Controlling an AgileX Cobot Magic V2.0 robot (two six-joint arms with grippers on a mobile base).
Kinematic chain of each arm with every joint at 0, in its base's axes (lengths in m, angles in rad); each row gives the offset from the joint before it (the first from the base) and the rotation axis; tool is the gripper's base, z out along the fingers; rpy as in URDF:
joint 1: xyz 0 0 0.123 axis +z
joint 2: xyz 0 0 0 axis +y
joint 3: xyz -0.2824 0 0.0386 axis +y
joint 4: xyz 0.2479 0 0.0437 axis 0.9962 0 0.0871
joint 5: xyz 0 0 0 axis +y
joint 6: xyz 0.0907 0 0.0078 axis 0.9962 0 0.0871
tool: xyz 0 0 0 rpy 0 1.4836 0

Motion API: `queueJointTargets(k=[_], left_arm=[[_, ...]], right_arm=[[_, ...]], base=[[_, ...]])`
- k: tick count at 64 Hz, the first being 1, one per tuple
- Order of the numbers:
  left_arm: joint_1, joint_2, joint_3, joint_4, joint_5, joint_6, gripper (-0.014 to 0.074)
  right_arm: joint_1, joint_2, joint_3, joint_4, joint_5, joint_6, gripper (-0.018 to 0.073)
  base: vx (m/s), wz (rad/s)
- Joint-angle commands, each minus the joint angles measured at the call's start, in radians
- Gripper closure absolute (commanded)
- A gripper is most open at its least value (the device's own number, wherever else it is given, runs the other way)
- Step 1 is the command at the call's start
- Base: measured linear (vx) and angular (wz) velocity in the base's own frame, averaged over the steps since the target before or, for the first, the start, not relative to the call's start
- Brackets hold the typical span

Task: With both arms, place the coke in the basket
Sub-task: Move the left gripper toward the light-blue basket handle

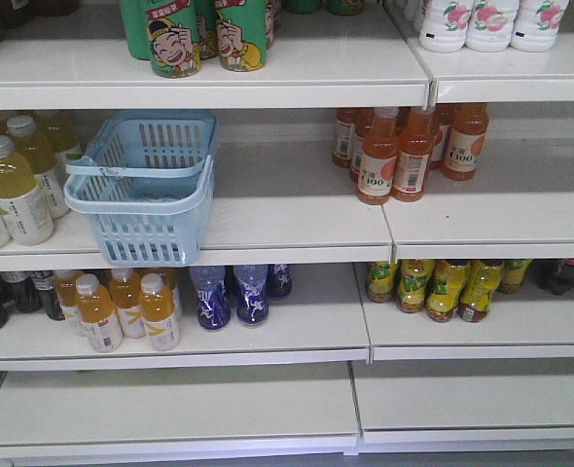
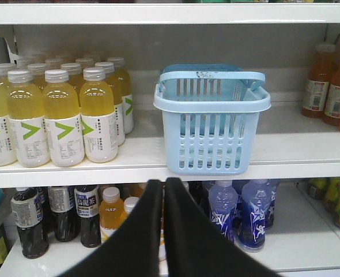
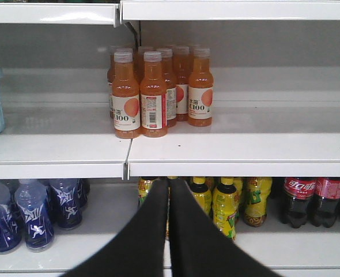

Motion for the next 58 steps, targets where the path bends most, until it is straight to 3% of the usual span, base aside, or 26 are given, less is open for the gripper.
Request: queueJointTargets(k=[1, 58], left_arm=[[-0.002, -0.019, -0.001, -0.001, -0.069, -0.011, 0.0603], [-0.002, -0.019, -0.001, 0.001, -0.069, -0.006, 0.0603]], right_arm=[[0.0, -0.018, 0.011, -0.01, -0.077, -0.004, 0.0568], [0.0, -0.018, 0.011, -0.01, -0.078, -0.004, 0.0568]], base=[[0.08, -0.01], [0.02, 0.0]])
